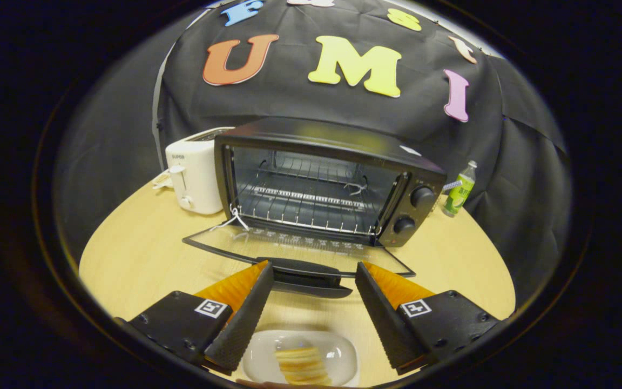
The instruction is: Open the toaster oven, put the food inside, and close the toaster oven door.
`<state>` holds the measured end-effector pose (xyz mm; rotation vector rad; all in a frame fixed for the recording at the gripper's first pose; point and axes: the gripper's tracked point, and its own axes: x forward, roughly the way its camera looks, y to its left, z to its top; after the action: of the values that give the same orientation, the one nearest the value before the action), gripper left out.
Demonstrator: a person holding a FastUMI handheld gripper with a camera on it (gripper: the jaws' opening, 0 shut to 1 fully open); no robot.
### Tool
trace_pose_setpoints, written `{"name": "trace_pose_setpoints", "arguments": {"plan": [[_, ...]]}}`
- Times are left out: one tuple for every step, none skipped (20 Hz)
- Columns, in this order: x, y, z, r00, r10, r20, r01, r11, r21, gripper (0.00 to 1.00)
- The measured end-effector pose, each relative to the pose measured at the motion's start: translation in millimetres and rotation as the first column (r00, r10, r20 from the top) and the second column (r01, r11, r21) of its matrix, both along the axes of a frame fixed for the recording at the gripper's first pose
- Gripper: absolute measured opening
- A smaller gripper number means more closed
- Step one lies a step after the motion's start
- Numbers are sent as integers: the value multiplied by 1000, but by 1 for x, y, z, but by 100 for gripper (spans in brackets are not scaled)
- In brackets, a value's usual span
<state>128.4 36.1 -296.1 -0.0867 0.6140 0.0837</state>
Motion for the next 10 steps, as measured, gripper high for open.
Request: {"name": "trace_pose_setpoints", "arguments": {"plan": [[-3, 0, -8, 1000, 6, -22, -6, 1000, -7, 100], [-6, 0, -16, 999, 5, -45, -5, 1000, -2, 100], [-7, 0, -23, 998, -5, -66, 6, 1000, 20, 100], [-10, 1, -30, 996, -13, -89, 16, 999, 37, 100], [-11, 3, -38, 992, -18, -121, 24, 999, 48, 100], [-3, 5, -53, 990, -23, -136, 31, 998, 56, 100], [-1, 3, -44, 992, -25, -121, 32, 998, 58, 100], [-7, 3, -42, 993, -18, -119, 25, 998, 60, 100], [-12, 3, -41, 993, -11, -115, 19, 997, 71, 100], [-15, 1, -37, 994, -12, -106, 21, 996, 84, 100]]}}
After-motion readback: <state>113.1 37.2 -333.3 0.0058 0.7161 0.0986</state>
